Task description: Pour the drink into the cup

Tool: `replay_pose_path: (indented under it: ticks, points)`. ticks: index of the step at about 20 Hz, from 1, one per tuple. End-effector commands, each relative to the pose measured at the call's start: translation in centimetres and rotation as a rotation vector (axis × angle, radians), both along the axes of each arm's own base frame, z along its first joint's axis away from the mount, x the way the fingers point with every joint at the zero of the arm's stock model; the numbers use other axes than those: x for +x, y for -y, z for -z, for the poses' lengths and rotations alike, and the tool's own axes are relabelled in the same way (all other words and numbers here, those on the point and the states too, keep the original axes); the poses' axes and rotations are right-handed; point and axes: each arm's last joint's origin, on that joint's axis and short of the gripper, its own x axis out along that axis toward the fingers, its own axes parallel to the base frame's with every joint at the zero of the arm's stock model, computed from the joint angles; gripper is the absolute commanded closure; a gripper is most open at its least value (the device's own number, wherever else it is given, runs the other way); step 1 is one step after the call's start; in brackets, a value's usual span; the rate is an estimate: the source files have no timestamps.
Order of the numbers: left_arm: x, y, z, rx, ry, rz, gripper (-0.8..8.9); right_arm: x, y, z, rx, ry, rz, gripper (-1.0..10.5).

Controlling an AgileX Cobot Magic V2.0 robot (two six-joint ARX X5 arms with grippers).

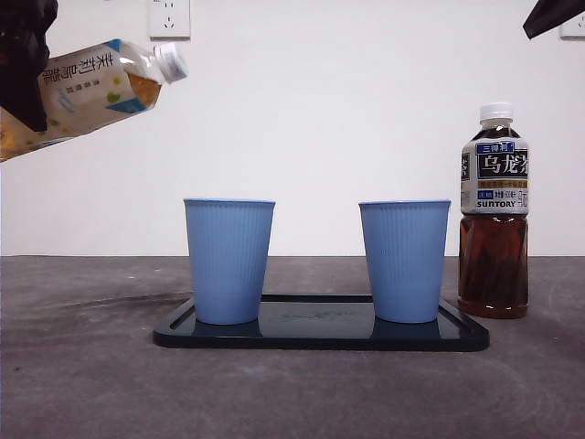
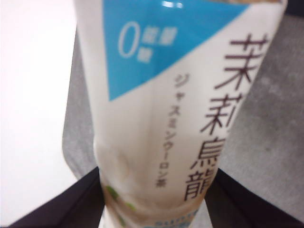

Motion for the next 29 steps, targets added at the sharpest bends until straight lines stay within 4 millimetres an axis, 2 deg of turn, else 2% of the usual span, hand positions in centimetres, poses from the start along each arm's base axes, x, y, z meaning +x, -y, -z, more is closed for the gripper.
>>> replay_pose_path:
  ticks: [1,9,20,29]
  points:
    - [0.5,0.7,-1.1,0.058,0.059,0.022,6.01,0.0,-0.1,-0.2,-0.005,0.014,-0.013,5.3]
    - [0.9,2.6,-0.1,0.259,0.049,0.069,6.02,-0.1,-0.1,-0.2,-0.017,0.021,-0.029,5.3]
    - [1.4,3.7,0.5,0.294,0.06,0.102,6.02,-0.1,-0.1,-0.2,-0.02,0.023,-0.031,5.3]
    - [2.0,4.8,1.8,0.321,0.017,0.13,6.02,-0.1,-0.1,-0.2,-0.021,0.024,-0.046,5.3]
